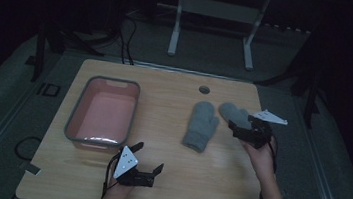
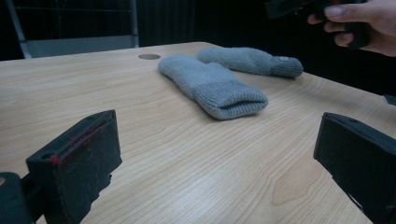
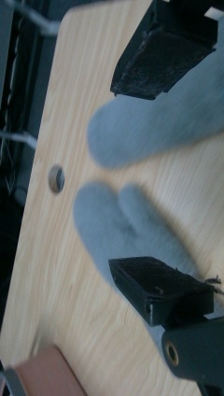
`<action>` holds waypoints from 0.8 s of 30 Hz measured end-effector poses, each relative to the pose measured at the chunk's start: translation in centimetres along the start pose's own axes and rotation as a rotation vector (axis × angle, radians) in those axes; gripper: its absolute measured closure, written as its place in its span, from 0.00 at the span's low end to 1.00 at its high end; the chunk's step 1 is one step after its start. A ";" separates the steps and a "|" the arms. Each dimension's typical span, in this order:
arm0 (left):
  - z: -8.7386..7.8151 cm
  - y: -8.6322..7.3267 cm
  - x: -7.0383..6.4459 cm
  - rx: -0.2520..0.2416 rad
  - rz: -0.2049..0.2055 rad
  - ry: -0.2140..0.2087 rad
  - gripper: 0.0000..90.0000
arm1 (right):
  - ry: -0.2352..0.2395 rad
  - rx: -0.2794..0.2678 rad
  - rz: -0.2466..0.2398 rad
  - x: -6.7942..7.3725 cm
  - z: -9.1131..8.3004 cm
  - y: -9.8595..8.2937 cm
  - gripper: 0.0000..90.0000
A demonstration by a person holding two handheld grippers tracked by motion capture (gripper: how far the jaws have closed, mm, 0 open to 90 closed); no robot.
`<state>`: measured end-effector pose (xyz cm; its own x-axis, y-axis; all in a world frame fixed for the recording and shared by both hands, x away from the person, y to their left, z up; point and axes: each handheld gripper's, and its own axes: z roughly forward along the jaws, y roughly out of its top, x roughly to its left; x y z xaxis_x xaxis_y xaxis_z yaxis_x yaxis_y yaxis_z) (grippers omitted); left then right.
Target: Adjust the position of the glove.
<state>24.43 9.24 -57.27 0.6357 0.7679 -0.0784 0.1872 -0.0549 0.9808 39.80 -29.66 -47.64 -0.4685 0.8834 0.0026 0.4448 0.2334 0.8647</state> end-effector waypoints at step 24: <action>0.0 0.0 -0.1 0.002 0.006 -0.007 0.01 | 0.128 0.183 -0.129 5.5 11.1 0.3 0.36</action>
<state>24.38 9.16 -57.27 0.6419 0.7632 -0.0737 0.1848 -0.0607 0.9809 45.82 -20.19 -52.89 -0.6182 0.7855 -0.0284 0.5000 0.4209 0.7569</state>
